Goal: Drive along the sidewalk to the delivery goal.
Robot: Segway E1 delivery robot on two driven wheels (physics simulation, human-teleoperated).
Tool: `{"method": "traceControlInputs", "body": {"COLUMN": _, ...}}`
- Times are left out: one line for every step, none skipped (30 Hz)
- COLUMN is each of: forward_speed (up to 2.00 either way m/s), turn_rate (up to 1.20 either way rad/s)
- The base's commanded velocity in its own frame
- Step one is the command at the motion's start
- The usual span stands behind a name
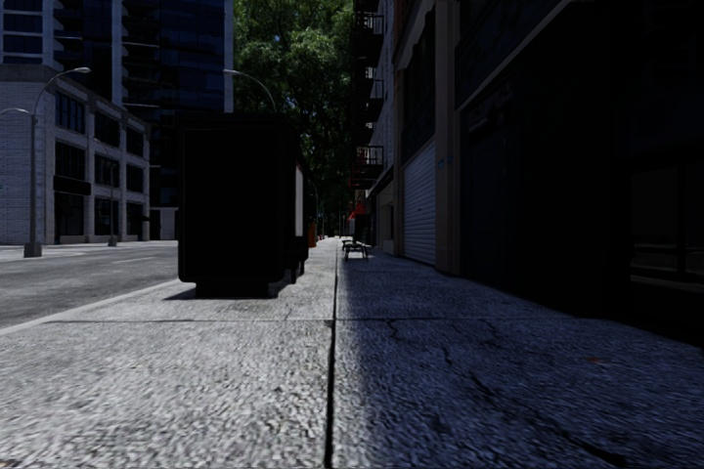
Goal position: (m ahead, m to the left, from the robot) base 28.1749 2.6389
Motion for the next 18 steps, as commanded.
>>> {"method": "traceControlInputs", "body": {"forward_speed": 2.00, "turn_rate": 0.00}}
{"method": "traceControlInputs", "body": {"forward_speed": 2.00, "turn_rate": 0.00}}
{"method": "traceControlInputs", "body": {"forward_speed": 2.00, "turn_rate": 0.00}}
{"method": "traceControlInputs", "body": {"forward_speed": 2.00, "turn_rate": 0.00}}
{"method": "traceControlInputs", "body": {"forward_speed": 2.00, "turn_rate": 0.00}}
{"method": "traceControlInputs", "body": {"forward_speed": 2.00, "turn_rate": 0.00}}
{"method": "traceControlInputs", "body": {"forward_speed": 2.00, "turn_rate": 0.00}}
{"method": "traceControlInputs", "body": {"forward_speed": 2.00, "turn_rate": 0.00}}
{"method": "traceControlInputs", "body": {"forward_speed": 2.00, "turn_rate": 0.00}}
{"method": "traceControlInputs", "body": {"forward_speed": 2.00, "turn_rate": 0.00}}
{"method": "traceControlInputs", "body": {"forward_speed": 2.00, "turn_rate": 0.00}}
{"method": "traceControlInputs", "body": {"forward_speed": 2.00, "turn_rate": 0.00}}
{"method": "traceControlInputs", "body": {"forward_speed": 2.00, "turn_rate": 0.00}}
{"method": "traceControlInputs", "body": {"forward_speed": 2.00, "turn_rate": 0.00}}
{"method": "traceControlInputs", "body": {"forward_speed": 2.00, "turn_rate": 0.00}}
{"method": "traceControlInputs", "body": {"forward_speed": 2.00, "turn_rate": 0.00}}
{"method": "traceControlInputs", "body": {"forward_speed": 2.00, "turn_rate": 0.00}}
{"method": "traceControlInputs", "body": {"forward_speed": 2.00, "turn_rate": 0.00}}
